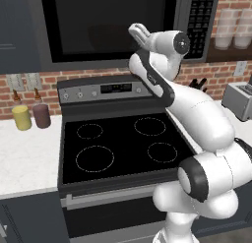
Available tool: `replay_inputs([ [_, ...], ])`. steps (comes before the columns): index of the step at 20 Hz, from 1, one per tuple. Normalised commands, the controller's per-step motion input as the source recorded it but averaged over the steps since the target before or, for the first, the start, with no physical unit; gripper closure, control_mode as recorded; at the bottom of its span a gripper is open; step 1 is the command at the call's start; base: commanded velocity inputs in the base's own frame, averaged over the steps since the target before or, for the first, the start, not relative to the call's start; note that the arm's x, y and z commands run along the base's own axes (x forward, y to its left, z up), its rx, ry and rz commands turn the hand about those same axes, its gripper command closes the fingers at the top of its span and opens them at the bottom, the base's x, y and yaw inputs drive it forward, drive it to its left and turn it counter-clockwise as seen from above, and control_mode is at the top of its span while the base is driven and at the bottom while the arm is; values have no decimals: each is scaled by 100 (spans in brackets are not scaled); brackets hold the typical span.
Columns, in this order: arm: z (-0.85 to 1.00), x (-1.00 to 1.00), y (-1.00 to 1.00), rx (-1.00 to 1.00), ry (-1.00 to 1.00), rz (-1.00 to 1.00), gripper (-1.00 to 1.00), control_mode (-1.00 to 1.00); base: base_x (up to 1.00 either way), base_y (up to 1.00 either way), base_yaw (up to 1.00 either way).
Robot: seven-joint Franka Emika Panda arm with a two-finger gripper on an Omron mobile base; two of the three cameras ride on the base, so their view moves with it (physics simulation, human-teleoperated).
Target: Open the microwave, place the bowl with waffle inside the microwave, then close the microwave door and turn it on.
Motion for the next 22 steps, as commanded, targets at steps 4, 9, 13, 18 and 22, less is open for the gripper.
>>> replay_inputs([
  [4,-41,100,0,0,-24,23,100,-100,0,0,0],
  [9,-40,100,0,0,-14,18,100,-100,0,0,0],
  [13,-21,36,-3,0,-7,9,100,-100,0,0,0],
  [18,-22,-100,-39,0,1,-1,100,-100,0,0,0],
  [22,0,-100,-58,0,6,-13,100,-100,0,0,0],
])
